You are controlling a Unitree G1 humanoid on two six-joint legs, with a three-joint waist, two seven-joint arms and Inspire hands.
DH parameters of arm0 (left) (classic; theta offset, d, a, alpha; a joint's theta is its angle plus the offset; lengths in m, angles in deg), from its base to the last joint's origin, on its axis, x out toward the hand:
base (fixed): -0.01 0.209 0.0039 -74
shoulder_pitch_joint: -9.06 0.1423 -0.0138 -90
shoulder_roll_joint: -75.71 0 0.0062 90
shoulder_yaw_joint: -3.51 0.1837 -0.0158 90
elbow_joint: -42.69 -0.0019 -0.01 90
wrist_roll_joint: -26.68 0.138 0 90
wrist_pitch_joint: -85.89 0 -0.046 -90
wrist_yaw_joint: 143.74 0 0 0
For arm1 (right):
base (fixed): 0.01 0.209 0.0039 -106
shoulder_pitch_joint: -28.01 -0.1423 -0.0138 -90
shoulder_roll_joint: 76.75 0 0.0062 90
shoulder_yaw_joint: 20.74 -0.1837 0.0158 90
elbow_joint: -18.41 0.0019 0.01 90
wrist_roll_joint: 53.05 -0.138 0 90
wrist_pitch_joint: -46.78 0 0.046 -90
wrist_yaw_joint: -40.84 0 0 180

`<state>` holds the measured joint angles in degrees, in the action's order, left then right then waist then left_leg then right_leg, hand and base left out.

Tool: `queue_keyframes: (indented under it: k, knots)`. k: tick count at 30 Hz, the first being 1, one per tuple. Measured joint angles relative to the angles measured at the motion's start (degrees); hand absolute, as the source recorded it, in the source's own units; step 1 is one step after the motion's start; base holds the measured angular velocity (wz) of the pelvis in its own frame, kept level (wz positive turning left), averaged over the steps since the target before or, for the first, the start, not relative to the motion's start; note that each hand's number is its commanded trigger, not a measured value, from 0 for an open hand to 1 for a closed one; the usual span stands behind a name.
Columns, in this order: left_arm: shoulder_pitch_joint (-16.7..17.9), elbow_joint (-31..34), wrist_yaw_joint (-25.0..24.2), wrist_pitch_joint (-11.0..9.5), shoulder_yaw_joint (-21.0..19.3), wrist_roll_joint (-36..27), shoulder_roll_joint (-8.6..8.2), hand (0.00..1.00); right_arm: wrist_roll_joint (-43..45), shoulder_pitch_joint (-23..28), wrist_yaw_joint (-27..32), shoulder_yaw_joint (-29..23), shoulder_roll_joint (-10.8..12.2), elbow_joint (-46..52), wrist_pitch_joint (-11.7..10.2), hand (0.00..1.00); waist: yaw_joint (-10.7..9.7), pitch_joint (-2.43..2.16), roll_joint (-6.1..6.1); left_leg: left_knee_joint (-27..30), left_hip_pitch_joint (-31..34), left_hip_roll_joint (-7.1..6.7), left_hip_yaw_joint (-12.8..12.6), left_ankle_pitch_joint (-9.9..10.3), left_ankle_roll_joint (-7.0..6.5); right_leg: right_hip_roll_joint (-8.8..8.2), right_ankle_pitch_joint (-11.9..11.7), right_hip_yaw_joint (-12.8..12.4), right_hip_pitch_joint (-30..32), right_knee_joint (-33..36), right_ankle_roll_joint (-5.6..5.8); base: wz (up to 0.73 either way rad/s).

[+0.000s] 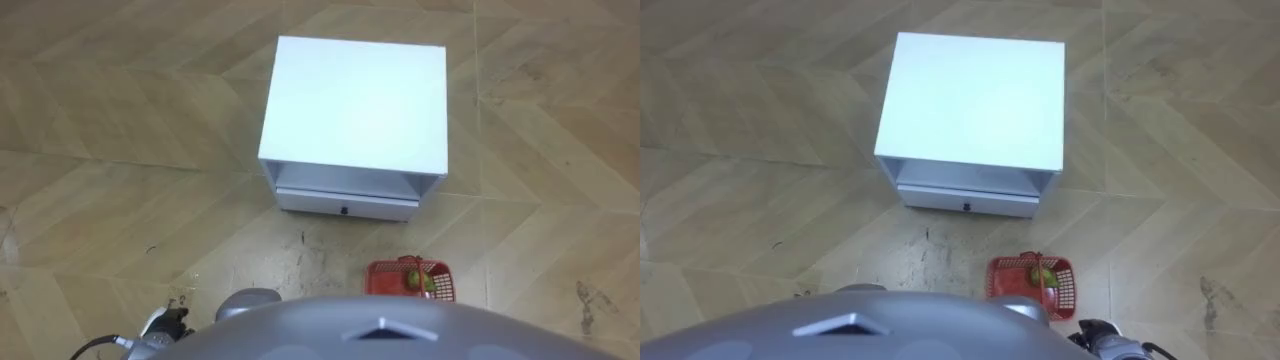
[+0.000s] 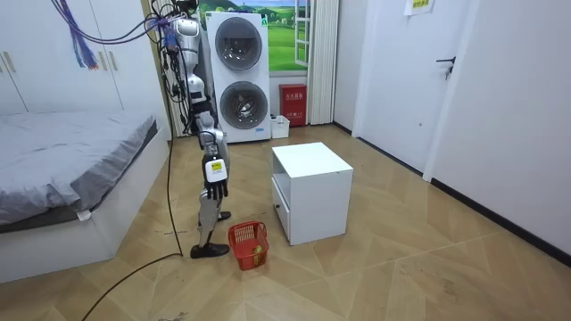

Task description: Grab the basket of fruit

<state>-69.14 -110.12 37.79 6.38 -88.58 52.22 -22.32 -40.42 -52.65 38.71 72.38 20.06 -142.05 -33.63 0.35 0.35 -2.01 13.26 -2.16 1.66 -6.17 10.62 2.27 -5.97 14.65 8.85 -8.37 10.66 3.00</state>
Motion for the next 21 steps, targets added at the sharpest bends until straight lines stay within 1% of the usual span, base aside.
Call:
queue_keyframes:
  k: [1,2,4,5,8,11,17,21]
  knots:
    - [0.0,0.0,0.0,0.0,0.0,0.0,0.00,0.00,0.0,0.0,0.0,0.0,0.0,0.0,0.0,0.00,0.0,-0.01,0.01,0.0,0.0,0.00,0.0,0.0,0.00,0.00,0.0,0.0,0.0,0.0,0.00,0.00]
    - [0.0,0.0,0.0,-0.1,0.0,0.0,0.00,0.00,-0.1,-0.1,-0.1,0.0,0.0,0.0,-0.1,0.00,0.0,0.05,0.27,0.0,0.0,0.00,0.0,0.0,0.00,0.00,0.0,0.0,0.0,0.0,0.00,0.00]
    - [0.0,0.0,-0.1,-0.1,0.0,0.0,0.00,0.00,-0.1,-0.2,-0.5,0.0,0.0,-0.1,-0.1,0.00,0.0,-0.10,0.35,0.0,0.0,0.00,0.0,0.0,0.00,0.00,0.0,0.0,0.0,0.0,0.00,0.00]
    - [0.1,0.0,-0.2,-0.1,0.0,0.0,0.00,0.00,-0.1,-0.2,-0.5,0.0,0.0,-0.1,-0.1,0.00,-0.1,-0.26,0.34,0.0,0.0,0.00,0.0,0.0,0.00,0.00,0.0,0.0,0.0,0.0,0.00,0.00]
    - [0.3,0.0,0.0,0.0,0.0,0.0,0.00,0.00,-0.1,-0.3,-0.5,0.0,0.0,-0.1,0.0,0.00,-0.2,-0.40,0.34,-0.1,0.0,-0.01,0.0,0.0,0.00,0.00,0.0,0.0,0.0,0.0,0.00,0.00]
    - [0.5,0.0,0.2,0.1,0.0,0.0,0.00,0.00,-0.1,-0.3,-0.5,0.0,0.0,-0.1,0.1,0.00,-0.2,-0.38,0.17,-0.1,-0.1,-0.01,0.0,0.0,0.01,0.00,0.0,-0.1,-0.1,0.0,0.00,0.00]
    - [0.5,0.0,0.2,-0.1,0.0,0.0,0.00,0.00,-0.1,-0.4,-0.4,0.0,0.0,-0.1,-0.2,0.00,-0.2,-0.10,-0.17,-0.2,-0.5,-0.01,0.0,0.0,0.00,0.00,0.0,0.0,-0.5,-0.1,0.02,0.00]
    - [0.5,0.0,0.3,-0.1,0.0,0.0,0.00,0.00,-0.1,-0.4,-0.4,0.0,0.0,-0.1,-0.2,0.00,-0.2,-0.07,-0.17,-0.2,-0.5,-0.01,0.0,0.0,0.01,0.00,0.0,0.0,-0.5,-0.1,0.03,0.00]
